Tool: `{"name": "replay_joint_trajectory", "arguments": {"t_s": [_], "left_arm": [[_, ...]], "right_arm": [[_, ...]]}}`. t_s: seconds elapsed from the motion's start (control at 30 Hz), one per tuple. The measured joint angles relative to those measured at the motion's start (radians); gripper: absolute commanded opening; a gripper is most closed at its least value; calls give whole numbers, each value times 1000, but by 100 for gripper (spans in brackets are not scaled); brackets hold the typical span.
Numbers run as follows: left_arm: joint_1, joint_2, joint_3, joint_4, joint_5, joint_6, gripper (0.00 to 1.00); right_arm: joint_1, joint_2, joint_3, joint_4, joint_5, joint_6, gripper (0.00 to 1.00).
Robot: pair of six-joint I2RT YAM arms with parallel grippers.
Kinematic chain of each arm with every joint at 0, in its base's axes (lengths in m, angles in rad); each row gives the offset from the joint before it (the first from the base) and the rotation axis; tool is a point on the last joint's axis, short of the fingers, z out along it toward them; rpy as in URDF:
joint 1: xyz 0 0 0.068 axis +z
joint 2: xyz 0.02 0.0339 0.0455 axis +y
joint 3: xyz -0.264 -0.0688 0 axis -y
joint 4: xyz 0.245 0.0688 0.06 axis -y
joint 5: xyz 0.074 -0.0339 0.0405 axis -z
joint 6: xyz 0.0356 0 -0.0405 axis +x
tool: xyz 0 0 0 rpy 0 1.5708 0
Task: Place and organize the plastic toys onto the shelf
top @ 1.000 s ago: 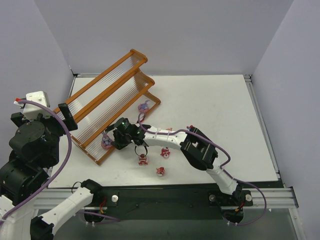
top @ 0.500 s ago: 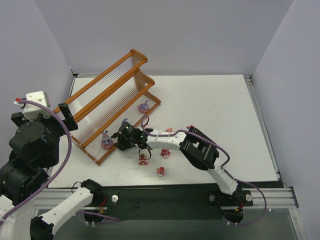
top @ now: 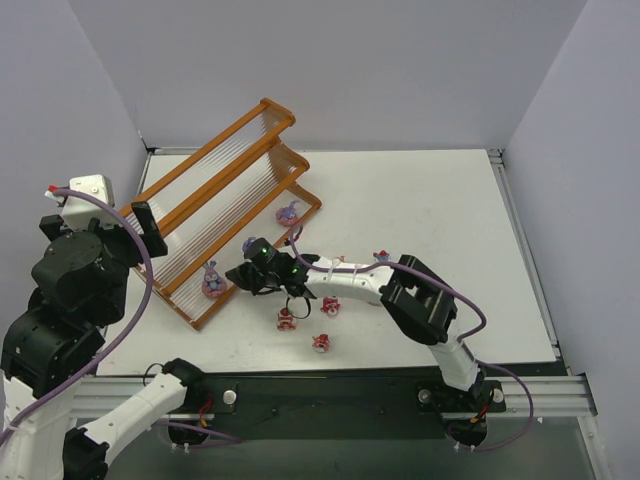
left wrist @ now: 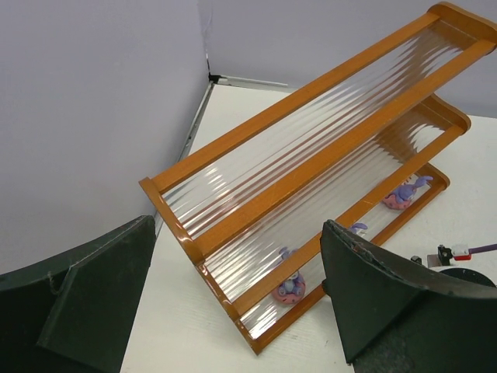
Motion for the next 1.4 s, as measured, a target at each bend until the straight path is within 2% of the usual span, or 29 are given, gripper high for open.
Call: {"name": "replay_joint_trajectory", "arguments": {"t_s": [0.2, 0.83, 1.4], "left_arm": [[0, 24, 0, 0, 26, -9, 97], [0, 26, 1, 1, 66, -33, 97], [0, 26, 0, 5, 66, -33, 97]], "right_arm": [[-13, 5, 5, 8, 0, -26, 0], [-39, 211, 209, 11, -17, -69, 0], [-39, 312, 299, 26, -71, -63, 0]]}}
